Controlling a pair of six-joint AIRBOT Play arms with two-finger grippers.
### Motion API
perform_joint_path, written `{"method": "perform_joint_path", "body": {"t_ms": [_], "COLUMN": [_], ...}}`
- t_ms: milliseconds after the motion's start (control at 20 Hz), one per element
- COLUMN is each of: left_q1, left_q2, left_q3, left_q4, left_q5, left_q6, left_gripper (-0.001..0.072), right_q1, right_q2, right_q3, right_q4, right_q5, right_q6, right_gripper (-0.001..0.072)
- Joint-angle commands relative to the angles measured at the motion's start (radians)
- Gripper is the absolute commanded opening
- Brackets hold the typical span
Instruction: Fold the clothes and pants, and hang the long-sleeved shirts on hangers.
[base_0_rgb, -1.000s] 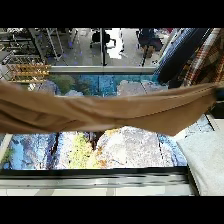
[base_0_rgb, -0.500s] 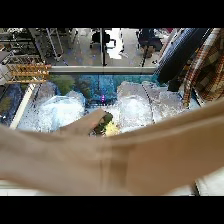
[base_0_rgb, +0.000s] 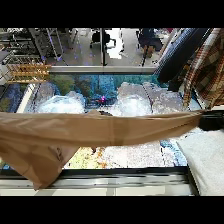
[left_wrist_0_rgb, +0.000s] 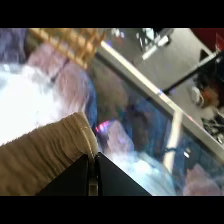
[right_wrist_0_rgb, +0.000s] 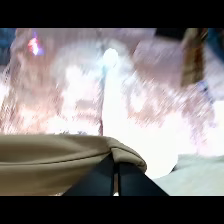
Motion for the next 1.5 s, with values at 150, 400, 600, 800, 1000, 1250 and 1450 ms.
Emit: {"method": "perform_joint_path", "body": {"t_ms": [150,400,600,800,1000,1250,1450], "left_q1": [-0.005,-0.163,-0.372,-0.578,-0.598,-0.304,-0.127], "left_q2": [-0.187,-0.383,-0.557,-0.74,-0.8,-0.693,-0.681], "left_q3": [-0.168,-0.168,-0.15,-0.101,-0.054,-0.046,-0.049], "left_q4": [-0.132,-0.182,-0.203,-0.202,-0.112,0.316,0.521], "left_q5": [-0.137,-0.463,-0.824,-1.207,-1.25,-0.535,-0.166], "left_q6": [0.074,0.037,-0.027,-0.216,-0.249,-0.136,-0.136], "left_gripper": [0.0021,0.002,0.002,0.003,0.058,0.0579,0.0579], "right_q1": [0.0,0.0,0.0,0.007,0.019,-0.066,-0.078], "right_q2": [-0.085,-0.41,-0.773,-1.114,-1.228,-1.095,-0.924], "right_q3": [-0.156,-0.142,0.012,0.28,0.415,0.421,0.229], "right_q4": [0.088,0.116,0.225,0.32,0.317,0.333,0.644], "right_q5": [-0.185,-0.626,-0.904,-1.057,-1.048,-0.475,-0.066], "right_q6": [0.068,0.098,0.098,0.098,0.098,-0.014,-0.336], "right_gripper": [0.0017,0.0017,0.0017,0.0019,0.0568,0.0459,0.0462]}}
